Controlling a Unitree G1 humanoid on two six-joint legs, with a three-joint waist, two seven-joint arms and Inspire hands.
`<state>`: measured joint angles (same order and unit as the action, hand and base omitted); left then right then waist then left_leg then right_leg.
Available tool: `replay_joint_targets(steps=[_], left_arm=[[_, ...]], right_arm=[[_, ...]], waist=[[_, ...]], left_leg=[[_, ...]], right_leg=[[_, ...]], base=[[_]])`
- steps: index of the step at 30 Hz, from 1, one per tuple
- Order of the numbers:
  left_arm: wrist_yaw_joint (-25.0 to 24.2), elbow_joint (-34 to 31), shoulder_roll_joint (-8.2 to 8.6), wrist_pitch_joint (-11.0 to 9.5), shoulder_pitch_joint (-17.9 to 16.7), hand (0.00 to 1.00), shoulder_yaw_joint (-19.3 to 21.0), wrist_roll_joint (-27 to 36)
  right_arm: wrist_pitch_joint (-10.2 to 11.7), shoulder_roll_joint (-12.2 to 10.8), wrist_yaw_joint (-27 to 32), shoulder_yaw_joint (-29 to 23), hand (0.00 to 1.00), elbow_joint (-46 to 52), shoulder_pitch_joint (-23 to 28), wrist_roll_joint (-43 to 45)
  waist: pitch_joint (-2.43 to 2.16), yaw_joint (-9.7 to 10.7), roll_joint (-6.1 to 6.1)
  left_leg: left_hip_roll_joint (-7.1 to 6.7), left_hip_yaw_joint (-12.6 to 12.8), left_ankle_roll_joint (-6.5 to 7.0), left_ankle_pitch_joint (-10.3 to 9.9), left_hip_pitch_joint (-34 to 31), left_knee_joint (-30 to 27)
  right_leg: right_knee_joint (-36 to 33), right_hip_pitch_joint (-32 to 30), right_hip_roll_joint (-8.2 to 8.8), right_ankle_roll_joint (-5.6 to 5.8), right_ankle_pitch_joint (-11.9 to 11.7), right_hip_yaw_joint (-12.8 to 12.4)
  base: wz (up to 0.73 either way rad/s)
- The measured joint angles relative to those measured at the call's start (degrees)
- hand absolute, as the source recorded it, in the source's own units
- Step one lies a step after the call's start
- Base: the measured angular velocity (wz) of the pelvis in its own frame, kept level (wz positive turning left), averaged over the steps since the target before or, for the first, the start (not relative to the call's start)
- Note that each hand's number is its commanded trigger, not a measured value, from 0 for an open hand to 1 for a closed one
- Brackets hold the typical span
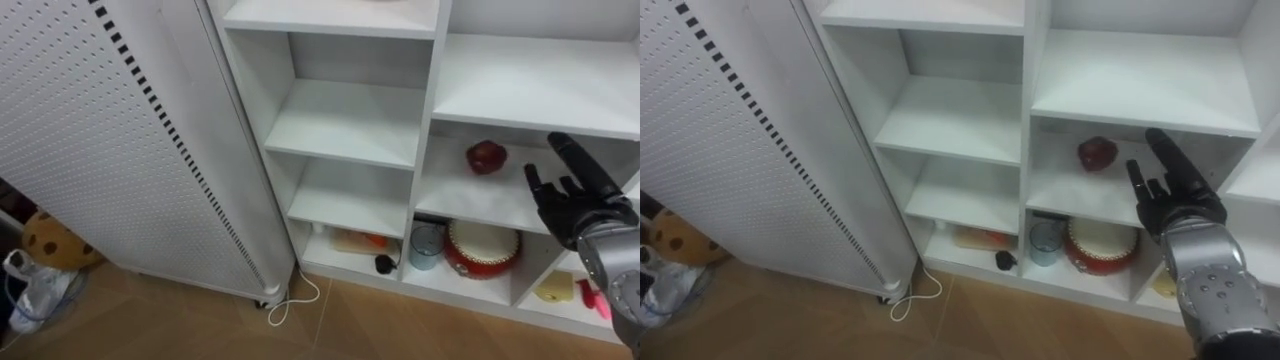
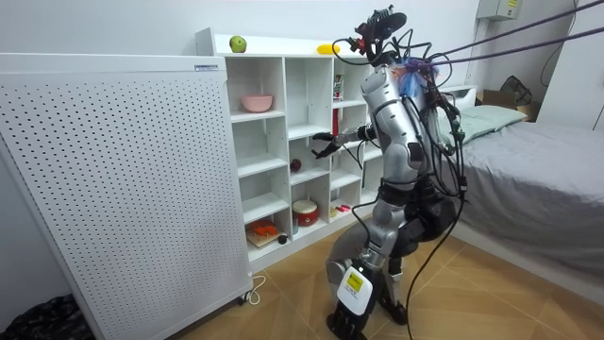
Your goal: Arrange fruit in the closet
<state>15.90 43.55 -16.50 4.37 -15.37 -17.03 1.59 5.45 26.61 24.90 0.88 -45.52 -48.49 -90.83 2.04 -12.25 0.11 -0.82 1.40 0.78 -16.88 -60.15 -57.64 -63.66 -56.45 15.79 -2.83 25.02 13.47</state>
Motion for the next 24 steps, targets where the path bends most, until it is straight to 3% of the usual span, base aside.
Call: replay_joint_targets(steps=[15,21,24], left_arm=[[-1.33,0.37,-0.01,-0.14,-0.58,0.0,-0.09,0.16],[-4.3,0.99,-0.2,0.3,-0.78,0.0,0.02,0.05],[-6.24,3.67,-0.26,0.36,-0.18,0.0,0.78,0.06]], right_arm=[[-0.55,-0.32,-2.46,0.14,0.0,-3.44,0.83,-1.08],[-0.68,-0.24,-13.38,0.14,0.0,-12.33,4.31,-0.67],[-2.06,0.1,-20.43,1.36,0.0,-17.53,8.3,1.71]], waist=[[0.25,-0.92,0.43],[0.38,-0.98,0.26],[0.75,-0.89,-0.47]], left_leg=[[0.43,0.17,0.03,0.0,4.28,2.74],[0.42,-0.35,0.03,0.07,10.02,6.78],[0.62,-0.21,-0.01,0.21,15.0,10.27]], right_leg=[[3.38,4.48,-1.05,0.84,-0.38,0.53],[8.29,10.65,-2.12,1.65,-1.18,1.15],[12.24,15.65,-2.88,2.05,-1.73,1.75]], base=[[0.0],[0.0],[-0.05]])
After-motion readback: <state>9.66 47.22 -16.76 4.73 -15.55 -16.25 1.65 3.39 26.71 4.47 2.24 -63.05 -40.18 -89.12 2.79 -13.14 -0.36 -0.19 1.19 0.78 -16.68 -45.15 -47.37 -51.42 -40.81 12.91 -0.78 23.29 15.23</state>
